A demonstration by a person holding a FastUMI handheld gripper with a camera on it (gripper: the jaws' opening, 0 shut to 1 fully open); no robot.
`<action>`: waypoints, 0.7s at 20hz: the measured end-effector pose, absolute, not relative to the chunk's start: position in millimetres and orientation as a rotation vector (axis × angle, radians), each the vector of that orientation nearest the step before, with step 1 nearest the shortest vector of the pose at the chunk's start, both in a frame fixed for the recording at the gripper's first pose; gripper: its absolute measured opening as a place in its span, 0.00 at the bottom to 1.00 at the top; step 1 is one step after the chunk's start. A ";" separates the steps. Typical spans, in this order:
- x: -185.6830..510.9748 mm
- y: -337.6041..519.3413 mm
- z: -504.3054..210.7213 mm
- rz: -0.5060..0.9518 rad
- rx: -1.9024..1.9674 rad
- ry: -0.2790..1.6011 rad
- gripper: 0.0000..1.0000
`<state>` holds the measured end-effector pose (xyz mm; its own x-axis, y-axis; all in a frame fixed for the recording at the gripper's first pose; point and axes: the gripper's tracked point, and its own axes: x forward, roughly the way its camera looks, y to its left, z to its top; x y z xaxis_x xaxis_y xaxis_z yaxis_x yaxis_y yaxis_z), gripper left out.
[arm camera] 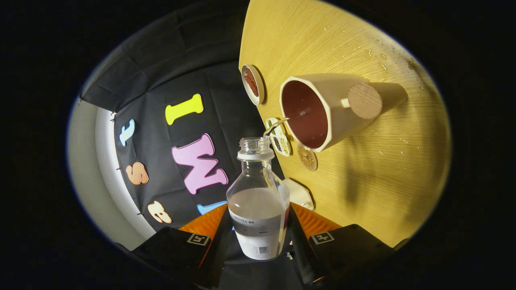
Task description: Take the bottle from table, then pour the juice into the cup, finally place the bottle on the coaster
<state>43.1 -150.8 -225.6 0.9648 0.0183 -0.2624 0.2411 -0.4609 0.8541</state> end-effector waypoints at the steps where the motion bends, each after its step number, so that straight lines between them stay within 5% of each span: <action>1: 43.1 -151.4 -225.8 -0.264 2.044 0.180 0.76; 14: 52.5 -156.1 -222.2 -0.290 2.094 0.153 0.75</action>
<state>52.5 -156.1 -222.2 0.9637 -0.0084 -0.2668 0.2249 -0.5133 0.8282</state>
